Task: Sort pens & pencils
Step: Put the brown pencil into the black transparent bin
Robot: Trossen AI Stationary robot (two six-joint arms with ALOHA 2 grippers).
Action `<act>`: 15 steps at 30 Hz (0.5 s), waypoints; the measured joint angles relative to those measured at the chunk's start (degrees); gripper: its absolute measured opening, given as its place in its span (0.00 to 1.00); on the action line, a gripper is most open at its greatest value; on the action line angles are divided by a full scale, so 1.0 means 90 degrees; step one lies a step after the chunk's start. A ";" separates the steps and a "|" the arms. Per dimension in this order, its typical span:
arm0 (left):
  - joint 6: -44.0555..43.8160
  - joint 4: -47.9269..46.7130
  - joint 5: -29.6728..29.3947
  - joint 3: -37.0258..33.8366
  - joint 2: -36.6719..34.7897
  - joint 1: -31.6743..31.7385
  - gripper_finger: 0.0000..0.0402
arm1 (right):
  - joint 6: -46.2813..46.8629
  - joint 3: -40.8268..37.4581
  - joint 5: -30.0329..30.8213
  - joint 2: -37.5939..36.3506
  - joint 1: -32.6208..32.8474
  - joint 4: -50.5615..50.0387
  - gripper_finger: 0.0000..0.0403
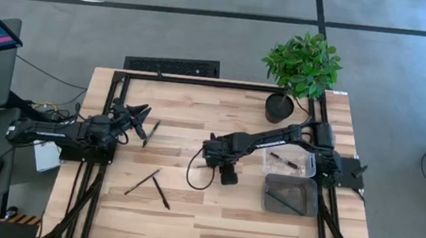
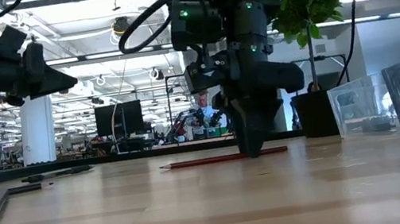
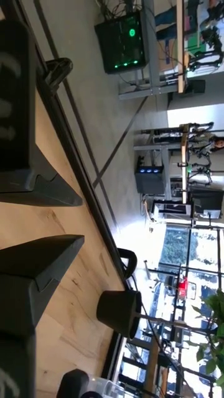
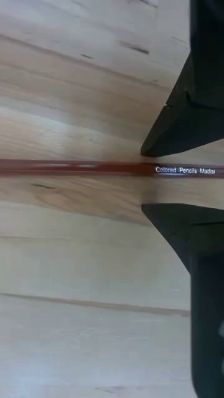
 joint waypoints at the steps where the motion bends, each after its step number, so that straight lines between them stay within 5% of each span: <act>1: 0.0000 0.0000 -0.0007 0.0000 0.0032 0.0000 0.18 | 0.0000 0.0005 -0.0008 0.0042 -0.0005 -0.0003 0.38; 15: 0.0002 -0.0002 0.0002 0.0000 0.0046 -0.0002 0.18 | 0.0005 -0.0002 0.0111 0.0118 -0.0042 0.0059 0.24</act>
